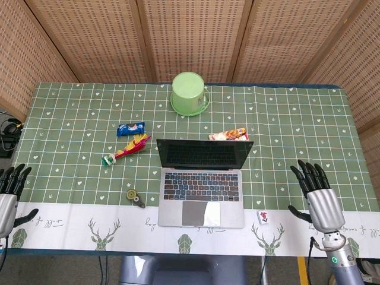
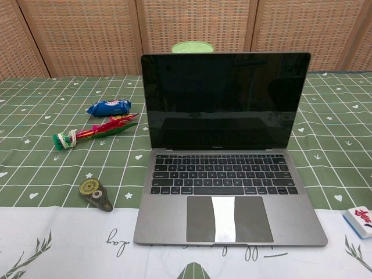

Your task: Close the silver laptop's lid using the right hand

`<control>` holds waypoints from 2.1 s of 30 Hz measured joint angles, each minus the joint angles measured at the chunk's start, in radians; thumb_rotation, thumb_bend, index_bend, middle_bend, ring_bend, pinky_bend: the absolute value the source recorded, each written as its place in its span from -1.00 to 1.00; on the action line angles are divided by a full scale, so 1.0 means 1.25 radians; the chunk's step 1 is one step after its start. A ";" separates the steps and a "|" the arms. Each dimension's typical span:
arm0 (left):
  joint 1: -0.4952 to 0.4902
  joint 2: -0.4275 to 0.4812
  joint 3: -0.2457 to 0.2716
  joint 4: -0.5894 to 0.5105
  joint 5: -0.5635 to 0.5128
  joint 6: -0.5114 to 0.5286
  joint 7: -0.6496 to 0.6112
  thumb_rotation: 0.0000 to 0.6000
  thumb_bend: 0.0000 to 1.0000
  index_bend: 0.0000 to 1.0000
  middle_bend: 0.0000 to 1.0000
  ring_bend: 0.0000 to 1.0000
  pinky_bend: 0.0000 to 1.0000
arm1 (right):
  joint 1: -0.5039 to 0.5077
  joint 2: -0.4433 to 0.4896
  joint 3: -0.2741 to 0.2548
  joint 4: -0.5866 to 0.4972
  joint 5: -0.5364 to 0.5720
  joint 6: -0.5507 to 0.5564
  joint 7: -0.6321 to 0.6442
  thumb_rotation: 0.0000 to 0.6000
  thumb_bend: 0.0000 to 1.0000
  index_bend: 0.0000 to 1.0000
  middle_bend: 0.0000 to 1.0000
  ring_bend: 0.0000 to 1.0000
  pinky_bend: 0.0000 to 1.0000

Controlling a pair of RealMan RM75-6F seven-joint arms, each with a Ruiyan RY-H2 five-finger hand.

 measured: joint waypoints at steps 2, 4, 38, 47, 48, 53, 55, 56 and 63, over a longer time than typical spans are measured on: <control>0.000 0.000 0.000 0.000 0.001 0.001 0.001 1.00 -0.90 -1.00 -1.00 -1.00 -1.00 | 0.000 0.000 0.000 0.000 0.000 0.000 0.000 1.00 -0.61 -0.91 -1.00 -1.00 -1.00; 0.001 0.000 0.001 -0.001 0.001 0.001 0.002 1.00 -0.90 -1.00 -1.00 -1.00 -1.00 | 0.000 0.000 -0.001 0.000 0.000 0.000 0.000 1.00 -0.61 -0.91 -1.00 -1.00 -1.00; 0.000 0.004 -0.009 -0.004 -0.015 0.000 0.002 1.00 -0.90 -1.00 -1.00 -1.00 -1.00 | 0.037 0.014 0.031 -0.031 0.026 -0.040 0.120 1.00 -0.54 -0.90 -1.00 -1.00 -1.00; -0.004 0.002 -0.012 0.004 -0.027 -0.013 -0.003 1.00 -0.90 -1.00 -1.00 -1.00 -1.00 | 0.112 0.035 0.104 -0.072 0.122 -0.153 0.230 1.00 0.06 -0.90 -1.00 -1.00 -1.00; -0.005 0.001 -0.012 0.005 -0.029 -0.016 -0.003 1.00 -0.90 -1.00 -1.00 -1.00 -1.00 | 0.119 0.036 0.111 -0.078 0.132 -0.165 0.246 1.00 0.12 -0.90 -1.00 -1.00 -1.00; -0.008 0.001 -0.017 0.010 -0.041 -0.022 -0.012 1.00 -0.90 -1.00 -1.00 -1.00 -1.00 | 0.164 0.047 0.152 -0.111 0.205 -0.266 0.379 1.00 0.31 -0.90 -1.00 -1.00 -1.00; -0.008 0.002 -0.019 0.012 -0.045 -0.025 -0.016 1.00 -0.90 -1.00 -1.00 -1.00 -1.00 | 0.184 0.051 0.167 -0.118 0.235 -0.315 0.433 1.00 0.37 -0.90 -1.00 -1.00 -1.00; -0.009 0.002 -0.019 0.012 -0.047 -0.026 -0.018 1.00 -0.90 -1.00 -1.00 -1.00 -1.00 | 0.198 0.052 0.177 -0.122 0.256 -0.348 0.467 1.00 0.39 -0.90 -1.00 -1.00 -1.00; -0.013 0.002 -0.019 0.019 -0.056 -0.043 -0.029 1.00 -0.90 -1.00 -1.00 -1.00 -1.00 | 0.268 0.030 0.212 -0.106 0.335 -0.471 0.575 1.00 0.46 -0.85 -1.00 -1.00 -1.00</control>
